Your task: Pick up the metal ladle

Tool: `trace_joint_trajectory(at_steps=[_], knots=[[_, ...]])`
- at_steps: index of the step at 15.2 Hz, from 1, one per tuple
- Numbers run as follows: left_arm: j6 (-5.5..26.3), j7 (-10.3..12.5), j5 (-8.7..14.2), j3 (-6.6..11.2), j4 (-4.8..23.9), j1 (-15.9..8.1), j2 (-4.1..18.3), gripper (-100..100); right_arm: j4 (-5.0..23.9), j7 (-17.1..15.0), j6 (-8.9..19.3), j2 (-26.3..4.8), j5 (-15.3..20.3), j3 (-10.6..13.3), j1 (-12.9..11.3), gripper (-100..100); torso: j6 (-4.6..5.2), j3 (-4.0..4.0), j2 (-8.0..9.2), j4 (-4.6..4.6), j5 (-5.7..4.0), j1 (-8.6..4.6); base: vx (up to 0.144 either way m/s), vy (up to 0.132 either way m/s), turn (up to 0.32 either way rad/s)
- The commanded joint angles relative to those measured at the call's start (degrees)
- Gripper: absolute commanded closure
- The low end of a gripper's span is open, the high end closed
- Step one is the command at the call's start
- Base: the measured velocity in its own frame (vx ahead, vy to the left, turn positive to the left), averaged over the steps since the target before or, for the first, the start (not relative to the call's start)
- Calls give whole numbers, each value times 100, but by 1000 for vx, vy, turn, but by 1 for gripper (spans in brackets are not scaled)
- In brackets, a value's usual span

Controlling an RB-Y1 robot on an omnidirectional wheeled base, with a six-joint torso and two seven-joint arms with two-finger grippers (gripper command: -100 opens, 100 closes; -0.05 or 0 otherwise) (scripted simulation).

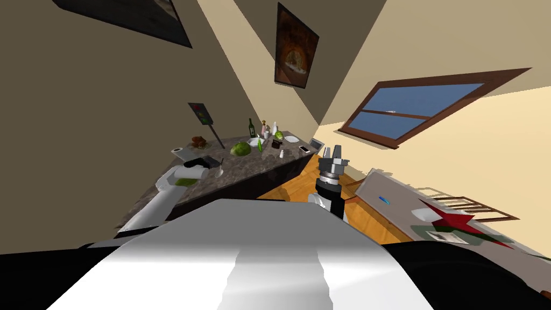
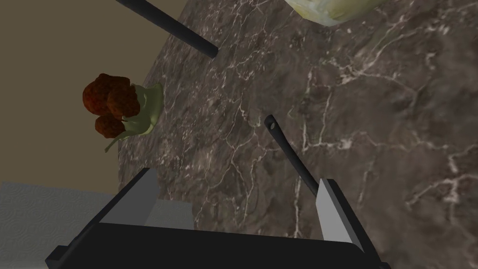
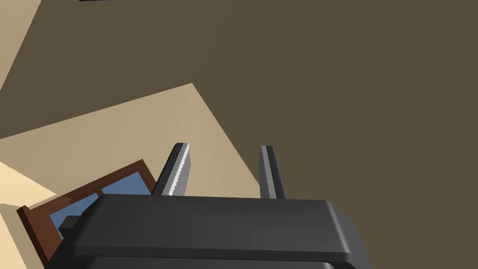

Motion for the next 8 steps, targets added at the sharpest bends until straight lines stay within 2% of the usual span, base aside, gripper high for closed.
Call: trace_joint_trajectory(at_steps=[1,3,4,5,7,8], knots=[[286,257,52,26,181,-113,71,-100,0,0,0,0,0,0,0,0,0,0,0,0,0,0,1,-3,-201],[396,257,52,26,181,-113,71,-100,0,0,0,0,0,0,0,0,-2,-1,-1,-1,1,1,1,2,-60],[601,515,150,77,416,-259,193,-100,0,0,0,0,0,0,1,0,-5,0,0,-1,1,1,2,-3,-124],[698,580,150,77,416,-259,193,-100,0,0,0,0,0,0,0,0,-1,0,-1,0,0,1,2,-2,-188],[827,580,150,77,416,-259,193,-100,0,0,0,0,0,0,1,0,-3,0,0,-1,1,1,1,1,-49],[1027,846,246,126,650,-401,310,-100,0,0,0,0,0,0,1,0,-6,0,0,0,1,2,1,-3,-134]])
